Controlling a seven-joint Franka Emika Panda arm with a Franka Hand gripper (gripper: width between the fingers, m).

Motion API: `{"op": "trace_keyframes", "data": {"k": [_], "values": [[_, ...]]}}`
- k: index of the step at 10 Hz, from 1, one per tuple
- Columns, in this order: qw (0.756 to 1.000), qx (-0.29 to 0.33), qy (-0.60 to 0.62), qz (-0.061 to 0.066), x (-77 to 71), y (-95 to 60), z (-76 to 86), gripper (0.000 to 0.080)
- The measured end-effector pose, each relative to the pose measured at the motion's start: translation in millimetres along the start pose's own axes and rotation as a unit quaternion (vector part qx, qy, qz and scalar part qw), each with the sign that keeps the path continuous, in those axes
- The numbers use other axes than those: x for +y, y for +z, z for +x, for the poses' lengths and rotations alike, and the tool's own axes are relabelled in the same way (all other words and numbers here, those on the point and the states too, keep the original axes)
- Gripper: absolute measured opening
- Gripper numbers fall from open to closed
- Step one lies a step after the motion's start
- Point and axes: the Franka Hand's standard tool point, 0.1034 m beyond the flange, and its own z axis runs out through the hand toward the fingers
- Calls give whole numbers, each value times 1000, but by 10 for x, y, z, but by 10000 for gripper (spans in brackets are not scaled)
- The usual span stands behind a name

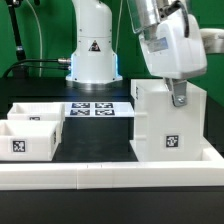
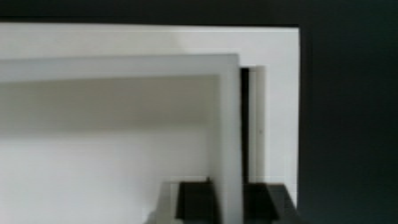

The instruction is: Assemble drawer

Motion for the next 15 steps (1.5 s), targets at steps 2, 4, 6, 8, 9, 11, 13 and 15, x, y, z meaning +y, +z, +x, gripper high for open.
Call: {"op": "trace_keyframes", "data": {"k": [2,4,6,8,9,11,13,15], "values": [[1000,0,1,5,-102,16,11,47],[1000,-3,2,6,-218,31,18,47],[1000,-8,4,2,-319,42,26,47],[1000,-9,5,-2,-322,52,28,47],[1000,-9,3,-2,-317,57,24,47],[1000,-9,2,0,-324,52,20,283],[1000,-8,2,4,-348,35,16,584],[1000,-8,1,5,-354,30,14,636]]}}
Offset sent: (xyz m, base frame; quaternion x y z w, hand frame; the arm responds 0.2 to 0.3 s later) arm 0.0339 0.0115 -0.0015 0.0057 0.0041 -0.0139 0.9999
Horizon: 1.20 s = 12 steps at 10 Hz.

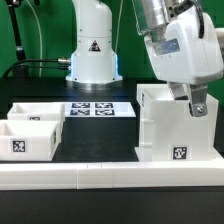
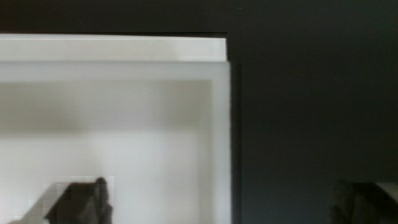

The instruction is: Assemble drawer

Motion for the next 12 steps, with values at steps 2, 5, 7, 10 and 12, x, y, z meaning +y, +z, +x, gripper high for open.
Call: {"op": "trace_keyframes", "data": {"k": [2,5,7,10,12], "values": [[1000,0,-16,1,1,-16,5,646],[993,-4,-117,12,156,-405,158,649],[991,0,-130,24,286,-614,312,649],[991,0,-133,22,301,-587,309,649],[959,4,-282,13,349,-581,446,649]]}}
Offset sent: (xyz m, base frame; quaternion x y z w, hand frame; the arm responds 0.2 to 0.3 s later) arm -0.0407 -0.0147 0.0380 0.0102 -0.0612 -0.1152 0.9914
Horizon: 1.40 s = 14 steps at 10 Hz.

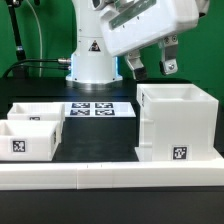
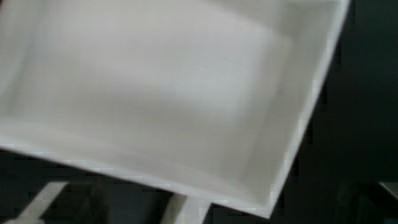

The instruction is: Assemble drawer

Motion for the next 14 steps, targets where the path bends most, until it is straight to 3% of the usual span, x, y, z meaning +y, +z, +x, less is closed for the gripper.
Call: {"op": "trace_keyframes", "data": {"k": [2,4,7,8,9,10,13,14], "values": [[993,9,-115,-8,243,-103,250,649],[978,26,-208,-10,517,-85,439,649],[955,23,-296,-16,520,-83,437,649],[943,15,-331,-29,560,-68,428,649],[924,2,-379,-60,663,-41,440,649],[909,-1,-410,-81,771,-12,496,649],[909,15,-404,-101,1214,178,681,649],[906,18,-409,-105,1291,225,755,649]]}}
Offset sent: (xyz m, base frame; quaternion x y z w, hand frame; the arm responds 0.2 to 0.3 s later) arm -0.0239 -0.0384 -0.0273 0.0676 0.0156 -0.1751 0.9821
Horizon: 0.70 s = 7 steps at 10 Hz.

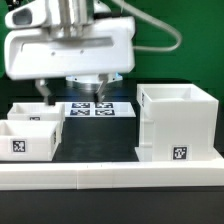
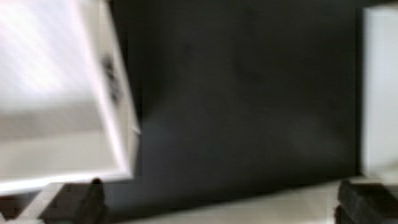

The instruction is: Assemble drawer

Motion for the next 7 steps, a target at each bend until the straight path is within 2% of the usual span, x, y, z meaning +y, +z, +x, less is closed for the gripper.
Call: {"op": "trace_keyframes", "data": {"k": [1,7], "values": [[1000,-1,-1,-1,44,24,-6,649],[1000,-12,19,-1,-24,47,-47,649]]}}
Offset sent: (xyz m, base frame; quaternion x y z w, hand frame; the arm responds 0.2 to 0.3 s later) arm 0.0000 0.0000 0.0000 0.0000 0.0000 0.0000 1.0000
